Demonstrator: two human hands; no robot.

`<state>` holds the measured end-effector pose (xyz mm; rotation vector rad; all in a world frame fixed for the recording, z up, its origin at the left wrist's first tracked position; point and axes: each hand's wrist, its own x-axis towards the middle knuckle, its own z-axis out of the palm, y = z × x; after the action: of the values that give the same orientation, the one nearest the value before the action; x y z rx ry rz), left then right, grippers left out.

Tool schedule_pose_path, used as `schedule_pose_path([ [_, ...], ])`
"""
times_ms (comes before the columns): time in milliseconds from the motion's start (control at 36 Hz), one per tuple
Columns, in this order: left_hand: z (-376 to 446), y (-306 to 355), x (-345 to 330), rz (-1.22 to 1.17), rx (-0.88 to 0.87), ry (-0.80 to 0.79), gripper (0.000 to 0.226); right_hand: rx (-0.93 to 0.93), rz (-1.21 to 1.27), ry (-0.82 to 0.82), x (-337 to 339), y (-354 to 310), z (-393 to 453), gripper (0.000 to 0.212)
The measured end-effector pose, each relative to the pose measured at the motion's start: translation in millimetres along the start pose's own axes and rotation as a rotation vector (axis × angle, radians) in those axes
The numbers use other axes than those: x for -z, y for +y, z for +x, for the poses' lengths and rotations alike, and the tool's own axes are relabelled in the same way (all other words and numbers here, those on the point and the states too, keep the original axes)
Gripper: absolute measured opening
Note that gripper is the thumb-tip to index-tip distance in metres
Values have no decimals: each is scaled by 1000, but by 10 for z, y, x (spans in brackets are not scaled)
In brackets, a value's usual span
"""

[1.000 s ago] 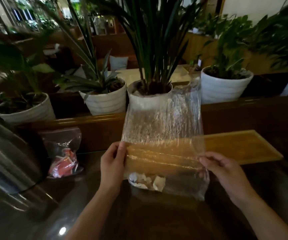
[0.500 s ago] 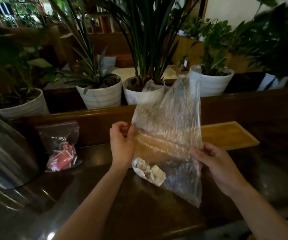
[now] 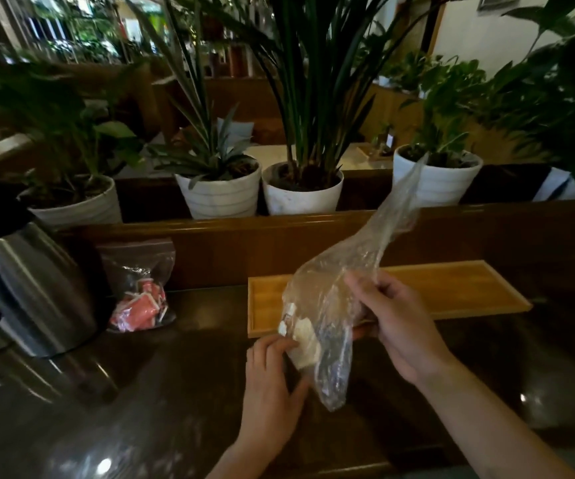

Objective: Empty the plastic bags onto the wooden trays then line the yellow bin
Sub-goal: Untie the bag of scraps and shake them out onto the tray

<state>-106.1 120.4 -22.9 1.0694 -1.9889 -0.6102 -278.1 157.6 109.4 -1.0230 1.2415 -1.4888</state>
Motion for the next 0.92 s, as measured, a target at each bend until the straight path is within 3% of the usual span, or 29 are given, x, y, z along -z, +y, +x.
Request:
schedule_pose_path([
  [83,51,36,-1,-112,71,87,54,12,-44,-40,16,-24,19,19],
  [194,140,112,20,-316,194,184,31,-57,-75,-100,251,-63,74,54],
  [250,194,136,39,-406,281,218,18,-105,-95,-93,445,-59,107,59],
  [361,283,126,133,-542,435,240,13,-119,-191,166,893,34,270,56],
  [417,317,110,176,-554,469,217,20,-80,-197,326,1086,92,378,65],
  [500,335,91,214,-511,439,217,25,-32,-310,387,1279,164,503,87],
  [556,320,93,223,-516,453,206,25,7,-367,341,1343,192,547,76],
  [694,314,128,260,-512,452,166,20,219,-687,255,1370,250,576,22],
  [778,330,135,288,-477,438,108,19,308,-855,201,1400,186,608,18],
  [917,373,166,293,-468,448,73,19,315,-765,54,1500,-33,707,6],
])
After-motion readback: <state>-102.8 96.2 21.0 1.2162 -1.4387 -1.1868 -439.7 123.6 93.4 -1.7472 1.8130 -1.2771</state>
